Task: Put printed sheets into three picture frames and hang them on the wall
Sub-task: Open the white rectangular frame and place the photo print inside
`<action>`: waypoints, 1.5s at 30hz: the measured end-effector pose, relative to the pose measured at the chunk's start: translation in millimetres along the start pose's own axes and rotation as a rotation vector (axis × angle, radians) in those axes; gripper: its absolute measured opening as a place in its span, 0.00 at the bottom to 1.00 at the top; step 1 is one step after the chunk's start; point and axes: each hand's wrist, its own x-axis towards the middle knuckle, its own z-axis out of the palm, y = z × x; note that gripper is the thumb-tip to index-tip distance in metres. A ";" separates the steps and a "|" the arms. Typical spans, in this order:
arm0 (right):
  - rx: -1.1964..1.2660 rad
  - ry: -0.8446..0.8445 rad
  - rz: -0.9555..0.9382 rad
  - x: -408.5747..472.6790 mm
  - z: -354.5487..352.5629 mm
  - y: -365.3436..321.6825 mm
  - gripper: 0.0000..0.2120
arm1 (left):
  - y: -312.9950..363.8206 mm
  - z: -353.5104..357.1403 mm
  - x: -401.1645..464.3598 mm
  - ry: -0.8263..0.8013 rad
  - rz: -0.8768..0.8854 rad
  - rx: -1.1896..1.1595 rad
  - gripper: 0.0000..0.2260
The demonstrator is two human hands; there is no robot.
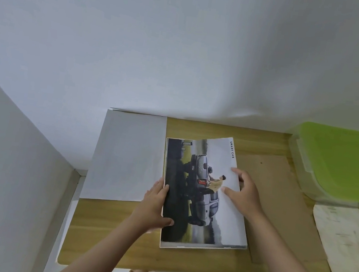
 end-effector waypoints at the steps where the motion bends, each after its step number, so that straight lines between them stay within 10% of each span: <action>1: 0.055 -0.008 0.023 -6.7 -1.1 3.2 0.21 | -0.8 0.6 -0.3 0.003 -0.001 -0.004 0.45; 27: 0.680 0.352 -0.063 -51.9 -104.9 12.1 0.17 | 88.2 3.3 -16.8 0.191 0.241 -0.549 0.27; 45: 0.725 1.023 0.347 -153.5 -333.2 229.7 0.11 | 330.3 163.8 54.0 0.053 0.196 -0.630 0.13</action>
